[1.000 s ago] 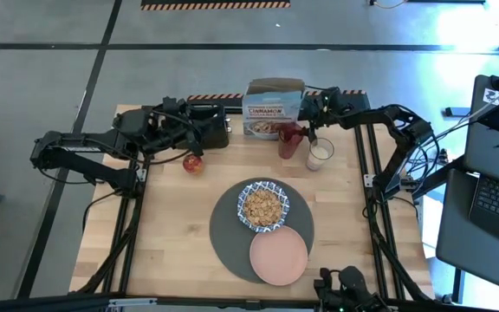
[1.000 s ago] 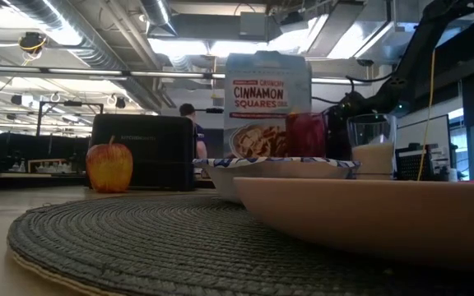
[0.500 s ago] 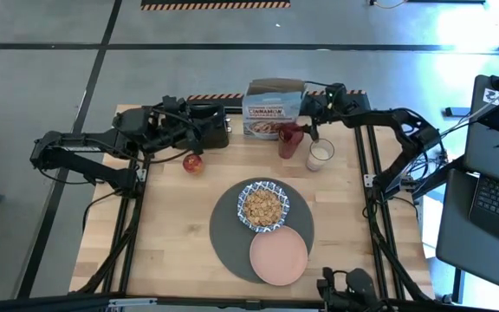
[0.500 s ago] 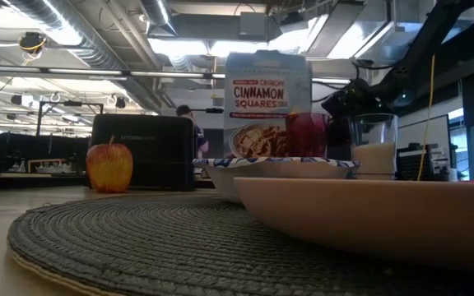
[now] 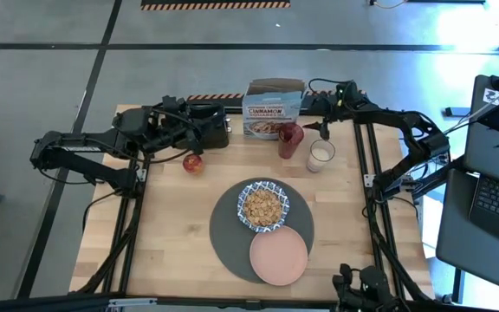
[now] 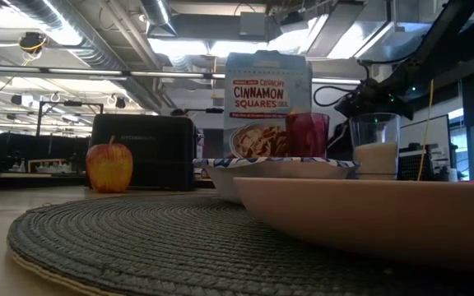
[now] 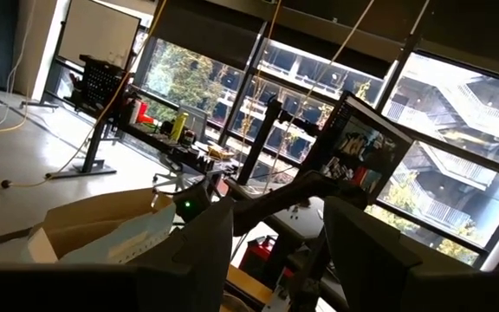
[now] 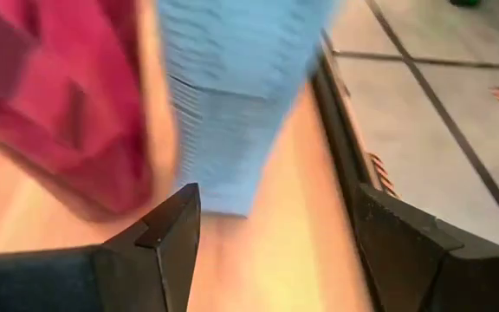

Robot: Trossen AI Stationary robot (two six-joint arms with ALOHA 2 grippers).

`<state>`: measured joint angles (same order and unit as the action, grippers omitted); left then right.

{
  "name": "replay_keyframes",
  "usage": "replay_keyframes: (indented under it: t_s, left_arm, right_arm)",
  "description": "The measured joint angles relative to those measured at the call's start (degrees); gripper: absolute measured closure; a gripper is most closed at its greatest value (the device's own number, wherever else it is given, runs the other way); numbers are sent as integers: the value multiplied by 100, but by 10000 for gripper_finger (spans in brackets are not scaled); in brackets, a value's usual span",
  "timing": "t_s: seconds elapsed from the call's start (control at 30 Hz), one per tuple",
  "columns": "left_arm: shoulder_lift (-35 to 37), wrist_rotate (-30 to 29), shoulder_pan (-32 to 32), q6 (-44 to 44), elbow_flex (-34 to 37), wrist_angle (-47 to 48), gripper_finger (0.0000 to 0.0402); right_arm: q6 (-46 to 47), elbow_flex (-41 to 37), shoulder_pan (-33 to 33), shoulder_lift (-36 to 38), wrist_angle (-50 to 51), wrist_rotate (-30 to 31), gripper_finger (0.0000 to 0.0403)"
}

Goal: Arrange a breakfast setting
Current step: Pour the cereal from the cereal box into the blue patterned bowl, then put the bread on the pink plate

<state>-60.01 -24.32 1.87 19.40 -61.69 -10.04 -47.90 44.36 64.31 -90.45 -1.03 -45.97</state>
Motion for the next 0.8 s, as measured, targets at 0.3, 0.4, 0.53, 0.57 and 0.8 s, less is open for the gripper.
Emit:
replay_keyframes:
  t_s: [0.3,0.4,0.53,0.57,0.8]
  left_arm:
    - [0,-2,0,-48,0,8,227]
    - [0,-2,0,-48,0,8,227]
    - [0,-2,0,-48,0,9,227]
    - [0,-2,0,-49,0,10,227]
    - [0,-2,0,-52,0,13,227]
  right_arm:
    - [308,0,-369,0,-483,726,155]
    - [524,0,-557,0,-789,984,155]
    - [622,0,-635,0,-876,1159,155]
    - [661,0,-622,-2,-825,1147,155]
    - [717,0,-355,111,-487,1197,155]
